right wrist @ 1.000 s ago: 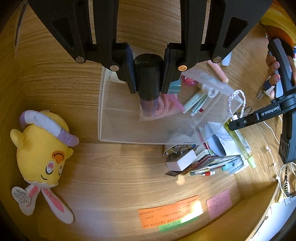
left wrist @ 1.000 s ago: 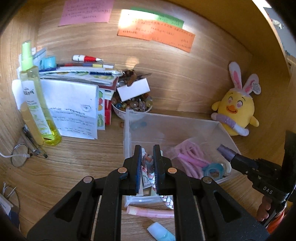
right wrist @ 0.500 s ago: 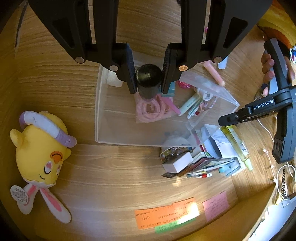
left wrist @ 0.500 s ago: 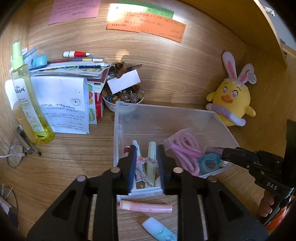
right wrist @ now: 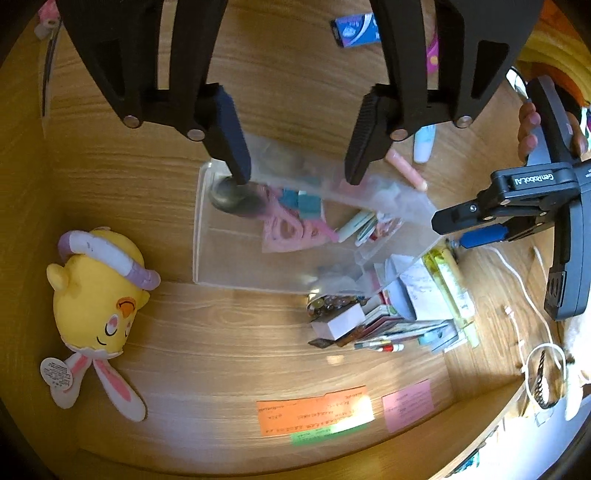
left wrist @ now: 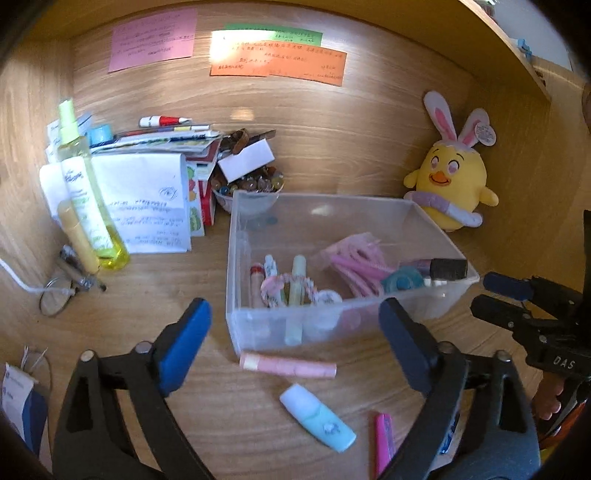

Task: Organize objects
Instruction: 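Grasp the blue Max staple box with the right gripper while the left grasps the light-blue bottle, then carry the staple box and light-blue bottle into the clear box and release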

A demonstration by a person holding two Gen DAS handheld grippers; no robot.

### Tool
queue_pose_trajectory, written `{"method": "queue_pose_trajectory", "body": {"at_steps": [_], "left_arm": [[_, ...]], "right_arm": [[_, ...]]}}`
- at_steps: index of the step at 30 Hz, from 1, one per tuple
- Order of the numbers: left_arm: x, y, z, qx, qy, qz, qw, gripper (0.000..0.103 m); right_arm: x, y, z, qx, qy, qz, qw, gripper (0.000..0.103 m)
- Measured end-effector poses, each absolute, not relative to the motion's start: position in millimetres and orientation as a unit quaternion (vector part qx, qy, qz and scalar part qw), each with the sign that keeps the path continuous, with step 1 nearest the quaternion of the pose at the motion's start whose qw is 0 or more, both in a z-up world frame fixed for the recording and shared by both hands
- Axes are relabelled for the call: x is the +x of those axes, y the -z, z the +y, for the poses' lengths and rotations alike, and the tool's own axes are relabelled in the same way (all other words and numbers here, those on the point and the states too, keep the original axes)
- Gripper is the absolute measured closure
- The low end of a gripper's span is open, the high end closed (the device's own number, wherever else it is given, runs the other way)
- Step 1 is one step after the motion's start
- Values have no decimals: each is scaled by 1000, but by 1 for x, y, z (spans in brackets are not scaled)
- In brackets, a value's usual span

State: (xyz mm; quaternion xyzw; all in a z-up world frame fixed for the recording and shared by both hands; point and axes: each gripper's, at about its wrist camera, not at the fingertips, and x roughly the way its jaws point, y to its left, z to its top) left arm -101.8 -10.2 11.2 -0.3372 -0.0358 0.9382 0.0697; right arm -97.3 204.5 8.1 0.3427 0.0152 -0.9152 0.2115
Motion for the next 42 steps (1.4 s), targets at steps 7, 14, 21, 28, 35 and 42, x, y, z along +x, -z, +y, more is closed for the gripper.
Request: {"method": "queue_pose_trajectory", "body": {"at_steps": [7, 14, 21, 28, 35, 42], "left_arm": [[-92, 19, -11, -386, -920, -39, 57, 8], [-88, 52, -4, -433, -899, -45, 41, 8], [-87, 63, 4, -448, -892, -38, 44, 36], [-77, 64, 5, -441, -896, -12, 42, 58], [-71, 65, 3, -432, -901, 9, 48, 79], [-68, 54, 9, -410, -910, 17, 61, 79]], "right_arm": [[-76, 22, 196, 386, 890, 33, 239, 45], [-51, 48, 185, 417, 864, 51, 276, 44], [-35, 64, 182, 437, 851, 58, 284, 43], [-21, 69, 173, 411, 869, 106, 254, 44], [-24, 70, 175, 404, 876, 97, 245, 58], [-37, 54, 180, 390, 887, 77, 235, 59]]}}
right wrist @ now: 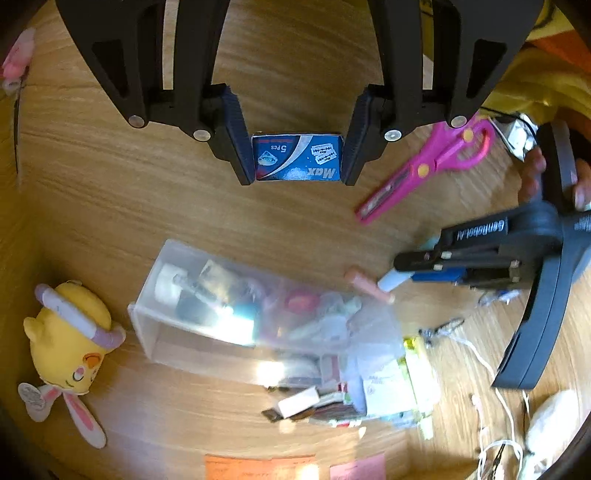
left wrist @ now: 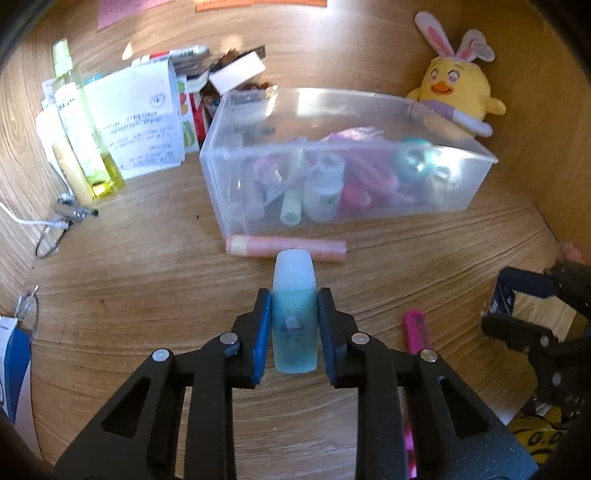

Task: Organize objects
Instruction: 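Carry the staple box and light-blue bottle into the clear box and release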

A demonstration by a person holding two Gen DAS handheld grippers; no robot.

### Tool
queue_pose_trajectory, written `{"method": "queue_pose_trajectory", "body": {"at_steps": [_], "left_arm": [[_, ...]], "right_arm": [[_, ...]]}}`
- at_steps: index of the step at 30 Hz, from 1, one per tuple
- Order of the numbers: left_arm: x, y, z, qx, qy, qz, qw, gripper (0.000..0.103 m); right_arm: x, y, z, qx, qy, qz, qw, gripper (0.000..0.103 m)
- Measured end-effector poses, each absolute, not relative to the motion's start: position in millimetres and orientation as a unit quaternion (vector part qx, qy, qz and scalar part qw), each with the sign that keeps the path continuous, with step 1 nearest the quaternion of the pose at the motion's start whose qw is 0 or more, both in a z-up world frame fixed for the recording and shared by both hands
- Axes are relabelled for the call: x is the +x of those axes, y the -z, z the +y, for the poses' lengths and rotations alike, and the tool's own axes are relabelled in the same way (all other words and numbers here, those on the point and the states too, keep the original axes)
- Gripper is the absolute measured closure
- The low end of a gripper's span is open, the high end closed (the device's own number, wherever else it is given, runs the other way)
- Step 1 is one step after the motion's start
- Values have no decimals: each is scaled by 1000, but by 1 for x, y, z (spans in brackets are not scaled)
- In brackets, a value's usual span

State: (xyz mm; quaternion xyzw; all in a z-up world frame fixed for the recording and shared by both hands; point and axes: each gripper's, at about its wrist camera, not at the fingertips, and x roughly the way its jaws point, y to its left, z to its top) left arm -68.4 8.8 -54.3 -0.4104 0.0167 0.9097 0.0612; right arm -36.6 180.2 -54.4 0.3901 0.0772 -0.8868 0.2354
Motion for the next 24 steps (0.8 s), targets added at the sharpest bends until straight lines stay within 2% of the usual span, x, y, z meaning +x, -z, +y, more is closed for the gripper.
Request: {"method": "queue_pose_trajectory", "body": {"at_steps": [24], "left_arm": [[-93, -27, 6, -309, -945, -28, 105, 79]], "right_arm": [[-108, -27, 198, 302, 927, 2, 224, 59]]}}
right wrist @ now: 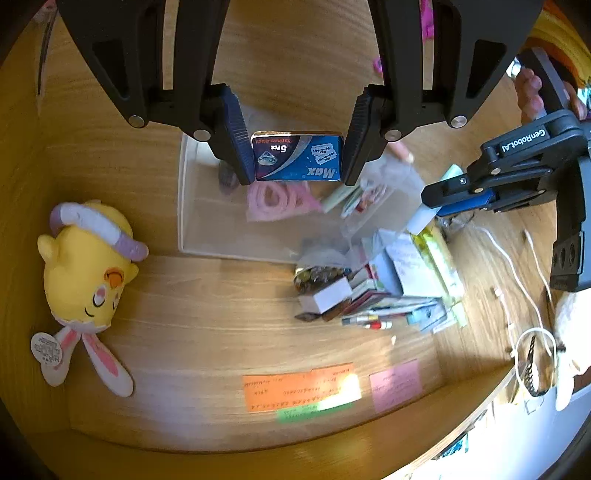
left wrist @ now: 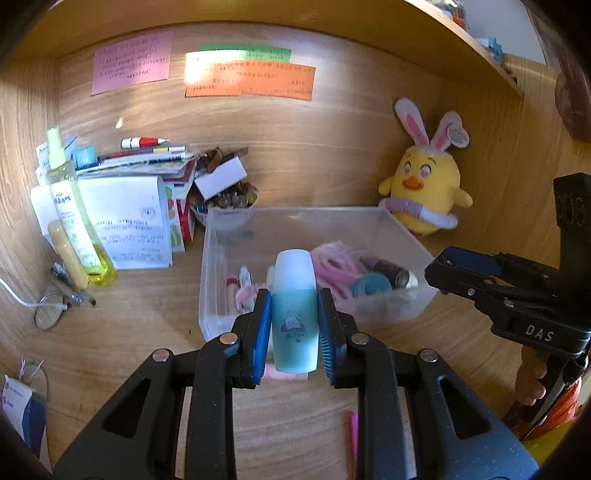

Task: Organize objects
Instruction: 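Carry the staple box and light-blue bottle into the clear box and release, then move both grippers back to the desk toward the pink scissors and lip balm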

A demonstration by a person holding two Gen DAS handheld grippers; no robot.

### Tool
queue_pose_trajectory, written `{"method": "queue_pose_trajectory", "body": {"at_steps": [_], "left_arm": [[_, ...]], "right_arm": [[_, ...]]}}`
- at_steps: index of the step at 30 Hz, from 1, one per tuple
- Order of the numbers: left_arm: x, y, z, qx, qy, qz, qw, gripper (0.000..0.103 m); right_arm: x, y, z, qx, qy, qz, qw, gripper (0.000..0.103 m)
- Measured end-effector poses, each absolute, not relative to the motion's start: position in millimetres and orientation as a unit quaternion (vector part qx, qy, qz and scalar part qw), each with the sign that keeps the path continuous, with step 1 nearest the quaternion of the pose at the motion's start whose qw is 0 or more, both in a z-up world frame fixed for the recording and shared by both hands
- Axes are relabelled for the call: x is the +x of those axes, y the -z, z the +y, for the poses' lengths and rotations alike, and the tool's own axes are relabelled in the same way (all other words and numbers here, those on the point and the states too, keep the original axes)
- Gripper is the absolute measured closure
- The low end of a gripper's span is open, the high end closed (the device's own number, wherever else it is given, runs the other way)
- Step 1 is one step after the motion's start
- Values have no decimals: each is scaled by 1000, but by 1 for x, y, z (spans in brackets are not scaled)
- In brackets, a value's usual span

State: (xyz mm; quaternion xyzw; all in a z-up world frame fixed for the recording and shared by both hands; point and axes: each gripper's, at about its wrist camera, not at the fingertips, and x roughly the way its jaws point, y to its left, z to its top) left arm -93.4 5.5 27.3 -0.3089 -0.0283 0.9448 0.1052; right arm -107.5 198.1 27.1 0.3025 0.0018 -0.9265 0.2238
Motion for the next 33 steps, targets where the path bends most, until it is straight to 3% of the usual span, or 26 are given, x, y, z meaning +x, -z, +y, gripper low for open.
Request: {"method": "queue_pose_trajectory", "body": {"at_steps": [17, 29, 33], "left_arm": [[-148, 0, -13, -361, -924, -64, 108, 79], [-145, -5, -16, -353, -928, -59, 106, 78], [-136, -12, -19, -346, -931, -54, 105, 70]], "right_arm": [[-166, 1, 191, 353, 913, -4, 206, 59], [-168, 9, 184, 371, 905, 11, 208, 55], [-157, 1, 184, 362, 908, 11, 211, 51]]}}
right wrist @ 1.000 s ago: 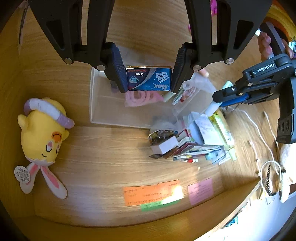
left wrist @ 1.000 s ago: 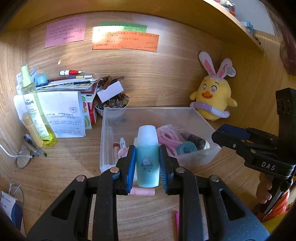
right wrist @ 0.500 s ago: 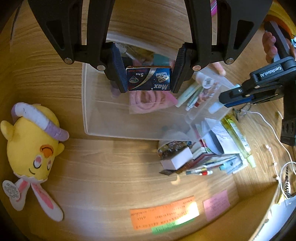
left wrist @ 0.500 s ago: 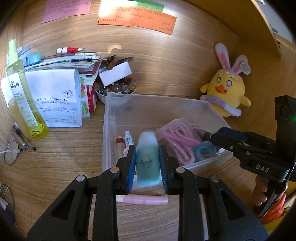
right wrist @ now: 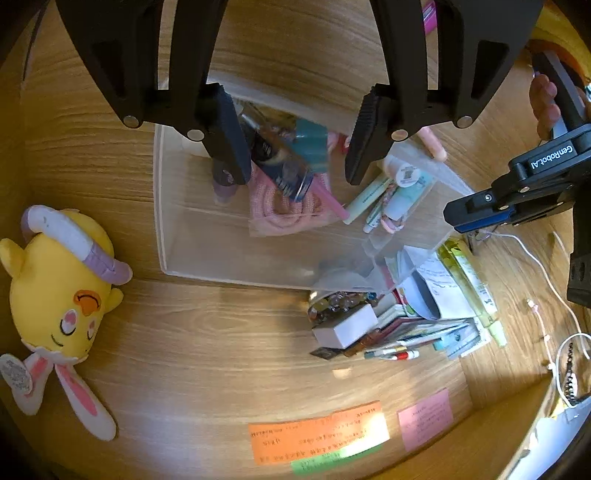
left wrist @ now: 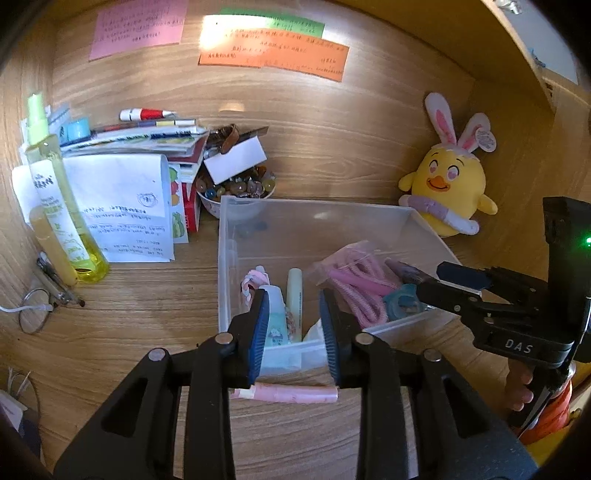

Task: Organize objects
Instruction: 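Move both grippers back to the desk toward the pink scissors and lip balm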

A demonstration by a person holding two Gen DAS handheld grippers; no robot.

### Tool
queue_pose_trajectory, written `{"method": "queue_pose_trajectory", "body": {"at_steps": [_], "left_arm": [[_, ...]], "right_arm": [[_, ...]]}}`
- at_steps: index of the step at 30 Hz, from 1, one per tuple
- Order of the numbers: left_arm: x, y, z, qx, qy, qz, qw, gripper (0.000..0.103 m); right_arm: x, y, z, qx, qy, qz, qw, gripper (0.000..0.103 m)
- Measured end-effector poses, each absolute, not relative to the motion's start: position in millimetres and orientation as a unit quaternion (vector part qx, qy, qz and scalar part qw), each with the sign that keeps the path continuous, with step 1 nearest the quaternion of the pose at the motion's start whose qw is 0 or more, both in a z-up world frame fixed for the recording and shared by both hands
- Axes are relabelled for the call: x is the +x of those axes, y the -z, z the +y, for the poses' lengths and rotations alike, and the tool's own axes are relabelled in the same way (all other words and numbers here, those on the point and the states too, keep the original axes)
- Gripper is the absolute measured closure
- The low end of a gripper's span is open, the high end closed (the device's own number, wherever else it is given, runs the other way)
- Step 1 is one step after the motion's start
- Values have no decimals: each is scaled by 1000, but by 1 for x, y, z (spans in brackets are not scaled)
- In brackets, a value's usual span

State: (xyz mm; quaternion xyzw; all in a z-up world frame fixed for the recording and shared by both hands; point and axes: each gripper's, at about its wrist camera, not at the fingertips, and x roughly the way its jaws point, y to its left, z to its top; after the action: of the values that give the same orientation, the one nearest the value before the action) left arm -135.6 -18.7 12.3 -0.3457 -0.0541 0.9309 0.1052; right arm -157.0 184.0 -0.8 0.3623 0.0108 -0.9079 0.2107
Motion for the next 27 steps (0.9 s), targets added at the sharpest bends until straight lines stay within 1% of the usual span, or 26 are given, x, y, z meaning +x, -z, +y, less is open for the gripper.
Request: {"method": "queue_pose_trajectory", "body": {"at_steps": [1, 4, 5, 7, 9, 19, 27], "left_arm": [[-133, -14, -20, -344, -932, -53, 104, 65], [-123, -15, -22, -341, -933, -48, 102, 56], [-118, -14, -22, -344, -932, -46, 103, 55], [-114, -10, -21, -351, -929, -44, 106, 47], [-108, -4, -18, -364, -924, -41, 109, 44], [-70, 38, 15, -428, -891, -7, 151, 44], [-50, 60, 42, -452, -874, 30, 178, 44]], "right_arm": [[-153, -2, 184, 359, 909, 13, 212, 50], [-139, -9, 182, 346, 913, 20, 216, 48], [-134, -11, 182, 343, 913, 21, 219, 48], [-125, -12, 179, 341, 912, 21, 227, 48], [-117, -11, 177, 340, 911, 26, 233, 48], [-103, 5, 178, 360, 904, 27, 231, 48], [-101, 14, 170, 374, 895, 34, 242, 48]]}}
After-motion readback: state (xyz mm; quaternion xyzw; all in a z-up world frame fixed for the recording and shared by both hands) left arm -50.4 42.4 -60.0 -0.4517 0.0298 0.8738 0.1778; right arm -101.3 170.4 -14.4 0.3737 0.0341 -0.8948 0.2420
